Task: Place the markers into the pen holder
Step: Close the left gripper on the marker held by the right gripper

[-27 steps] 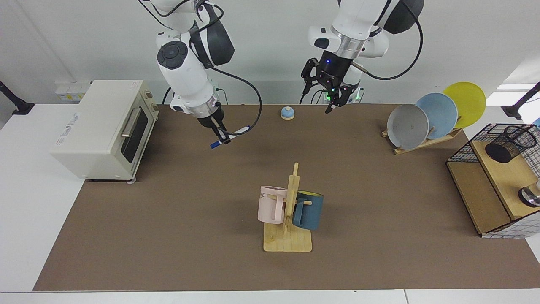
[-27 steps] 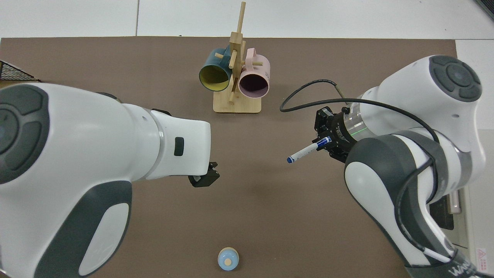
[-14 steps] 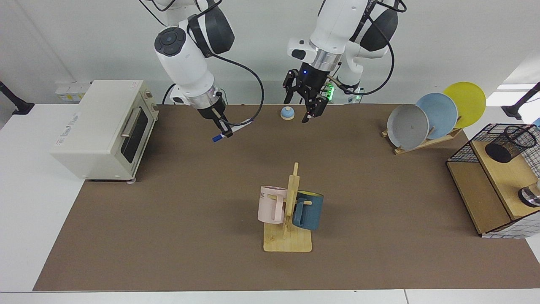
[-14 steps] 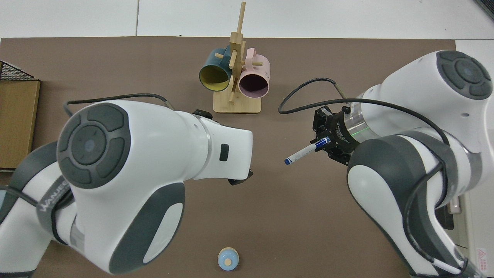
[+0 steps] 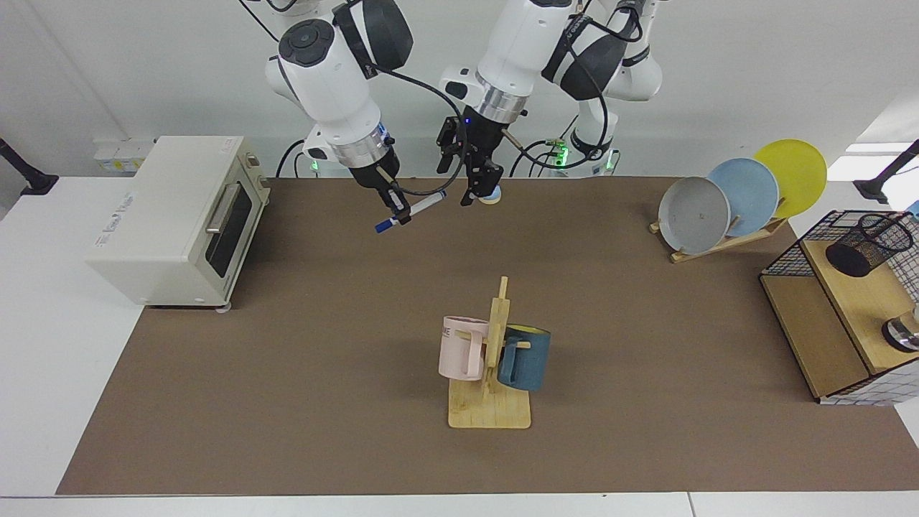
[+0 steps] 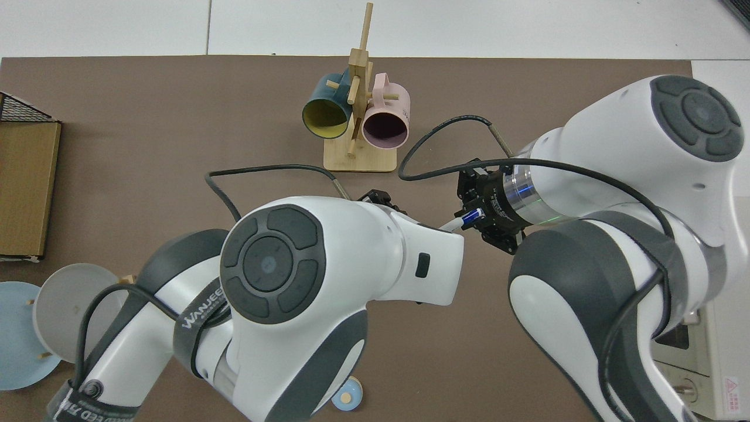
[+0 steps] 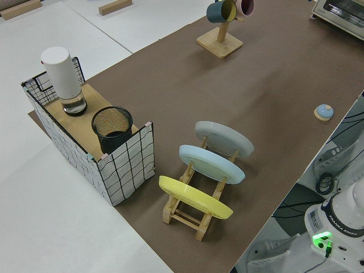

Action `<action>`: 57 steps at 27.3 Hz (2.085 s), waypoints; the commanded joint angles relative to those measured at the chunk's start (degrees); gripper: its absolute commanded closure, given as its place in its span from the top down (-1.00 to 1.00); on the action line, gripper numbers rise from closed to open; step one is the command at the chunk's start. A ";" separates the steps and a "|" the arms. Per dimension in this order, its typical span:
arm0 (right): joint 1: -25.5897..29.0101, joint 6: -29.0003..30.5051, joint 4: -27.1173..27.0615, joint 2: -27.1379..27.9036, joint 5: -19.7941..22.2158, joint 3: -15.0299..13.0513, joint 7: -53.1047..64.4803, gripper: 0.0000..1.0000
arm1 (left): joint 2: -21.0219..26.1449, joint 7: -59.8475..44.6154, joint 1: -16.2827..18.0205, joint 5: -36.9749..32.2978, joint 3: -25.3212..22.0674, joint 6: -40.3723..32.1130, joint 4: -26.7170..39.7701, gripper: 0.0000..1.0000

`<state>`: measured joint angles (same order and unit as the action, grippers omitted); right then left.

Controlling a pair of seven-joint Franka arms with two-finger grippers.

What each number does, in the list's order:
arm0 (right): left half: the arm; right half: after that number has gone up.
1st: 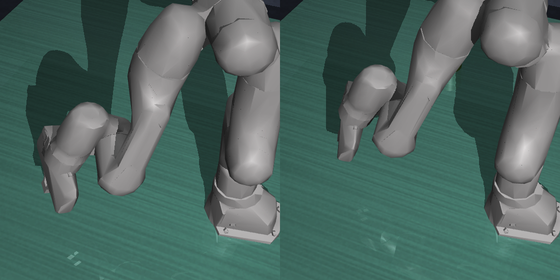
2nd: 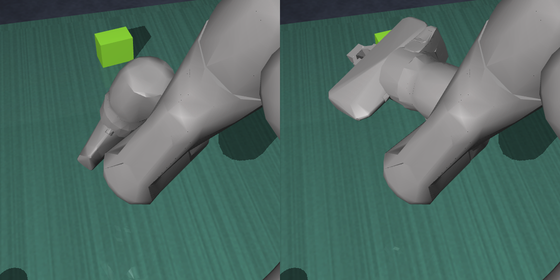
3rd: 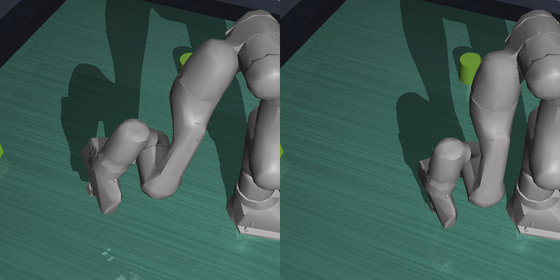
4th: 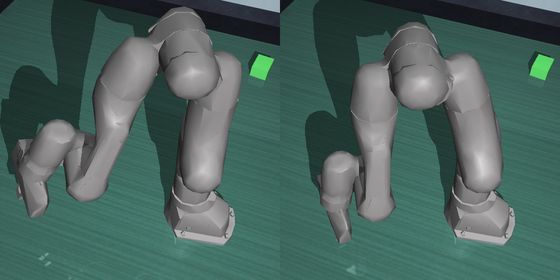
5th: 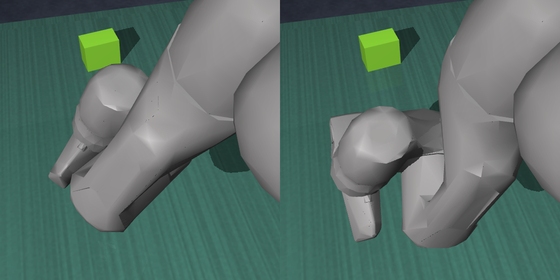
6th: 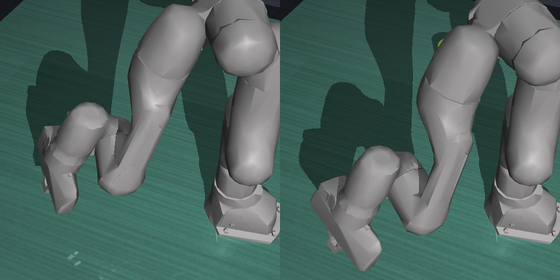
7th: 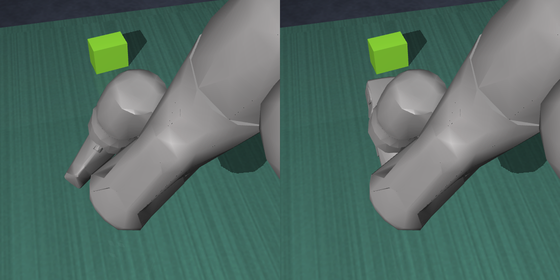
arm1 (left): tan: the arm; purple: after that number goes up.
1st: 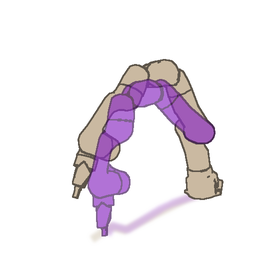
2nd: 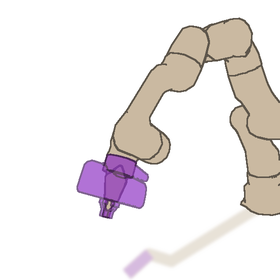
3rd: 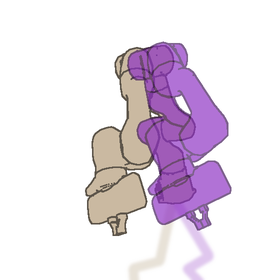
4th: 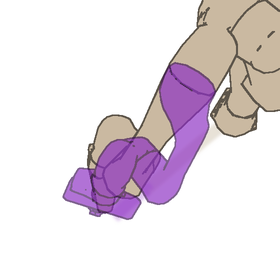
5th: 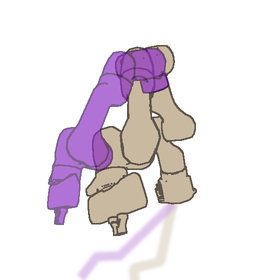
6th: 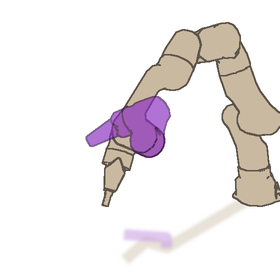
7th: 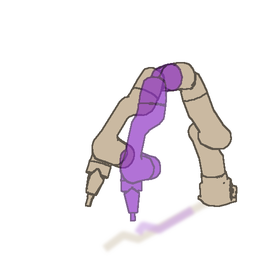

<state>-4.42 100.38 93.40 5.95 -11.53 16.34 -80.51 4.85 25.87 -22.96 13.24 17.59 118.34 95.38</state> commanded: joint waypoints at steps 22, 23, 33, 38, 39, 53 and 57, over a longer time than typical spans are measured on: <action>-2.17 -0.28 -0.33 -0.76 0.81 0.36 -1.75 -1.00 | 2.44 -0.65 -2.09 0.73 -0.80 4.97 0.43 0.43; -2.17 -0.28 -0.33 -0.76 0.81 0.36 -1.75 -1.00 | 2.53 -0.73 -2.09 0.47 -0.80 4.97 0.34 0.43; -1.91 -0.19 -0.24 -0.76 1.16 0.18 -1.40 -1.00 | 2.79 -0.03 -2.00 -0.15 -0.89 6.10 -0.19 -0.73; -1.82 -0.19 -0.24 -0.67 1.16 0.18 -1.31 -1.00 | 2.79 0.06 -1.91 -0.15 -0.89 6.99 -0.19 -1.00; -1.74 -0.19 -0.24 -0.67 1.16 0.18 -1.31 -1.00 | 2.79 0.06 -1.91 -0.15 -0.89 6.99 -0.19 -1.00; -1.56 -0.19 -0.33 -0.67 0.90 0.18 -0.96 -0.76 | 2.88 -0.21 -1.82 -0.85 -0.98 6.90 -0.19 -1.00; -1.38 -0.19 -0.33 -0.67 0.64 0.01 -0.52 -0.14 | 2.88 -0.21 -1.74 -1.82 -0.98 6.72 -0.19 -1.00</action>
<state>-6.50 101.00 92.90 5.75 -11.45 16.09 -81.03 7.62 25.15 -24.15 12.94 17.74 123.95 95.30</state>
